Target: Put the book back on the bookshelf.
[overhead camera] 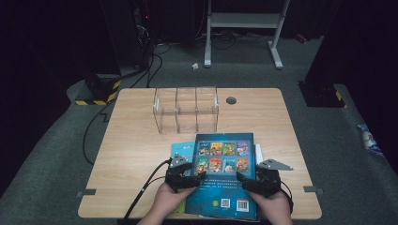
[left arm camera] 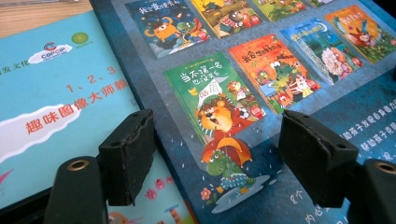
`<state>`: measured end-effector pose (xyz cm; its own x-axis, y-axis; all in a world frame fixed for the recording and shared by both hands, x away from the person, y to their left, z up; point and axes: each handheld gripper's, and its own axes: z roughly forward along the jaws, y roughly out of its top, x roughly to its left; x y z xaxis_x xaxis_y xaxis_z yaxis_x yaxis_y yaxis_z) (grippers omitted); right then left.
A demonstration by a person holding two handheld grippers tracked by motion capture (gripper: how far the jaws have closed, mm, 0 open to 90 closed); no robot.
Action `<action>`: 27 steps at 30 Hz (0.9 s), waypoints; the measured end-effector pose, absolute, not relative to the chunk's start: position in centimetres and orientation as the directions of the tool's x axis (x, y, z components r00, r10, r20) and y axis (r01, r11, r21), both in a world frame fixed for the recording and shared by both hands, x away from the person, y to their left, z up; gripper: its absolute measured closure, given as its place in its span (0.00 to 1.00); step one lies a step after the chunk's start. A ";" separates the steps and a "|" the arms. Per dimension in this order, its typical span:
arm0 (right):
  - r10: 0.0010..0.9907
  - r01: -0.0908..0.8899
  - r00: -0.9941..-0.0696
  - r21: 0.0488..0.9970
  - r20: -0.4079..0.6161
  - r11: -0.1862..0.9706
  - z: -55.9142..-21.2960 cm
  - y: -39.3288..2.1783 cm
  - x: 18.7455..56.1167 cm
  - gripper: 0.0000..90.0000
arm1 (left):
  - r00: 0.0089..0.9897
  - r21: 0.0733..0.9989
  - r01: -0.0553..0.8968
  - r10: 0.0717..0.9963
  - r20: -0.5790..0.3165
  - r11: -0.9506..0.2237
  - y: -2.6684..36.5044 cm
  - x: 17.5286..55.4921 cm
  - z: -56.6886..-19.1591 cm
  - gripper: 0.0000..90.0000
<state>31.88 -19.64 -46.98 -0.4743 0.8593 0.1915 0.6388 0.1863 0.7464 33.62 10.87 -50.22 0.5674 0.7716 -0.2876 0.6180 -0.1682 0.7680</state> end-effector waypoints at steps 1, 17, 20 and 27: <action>0.859 0.637 -0.476 0.747 0.187 0.190 -47.0 -19.6 32.0 0.28 | 0.566 0.769 0.616 0.774 -0.284 -0.168 10.8 33.9 -50.2 0.31; 0.870 0.649 -0.458 0.738 0.182 0.187 -47.0 -19.2 33.2 0.22 | 0.551 0.776 0.614 0.783 -0.288 -0.146 10.3 35.1 -50.2 0.33; 0.875 0.649 -0.449 0.739 0.180 0.181 -46.9 -19.2 33.2 0.23 | 0.548 0.776 0.614 0.785 -0.289 -0.143 10.3 35.1 -50.2 0.33; 0.878 0.647 -0.445 0.741 0.176 0.179 -46.9 -19.3 33.1 0.26 | 0.545 0.777 0.614 0.787 -0.289 -0.141 10.3 35.1 -50.2 0.33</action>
<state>33.09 -19.25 -46.85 -0.4451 0.8779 0.1764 0.6470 0.1791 0.7412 35.07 10.28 -50.17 0.5452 0.7871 -0.2886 0.6140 -0.1405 0.7767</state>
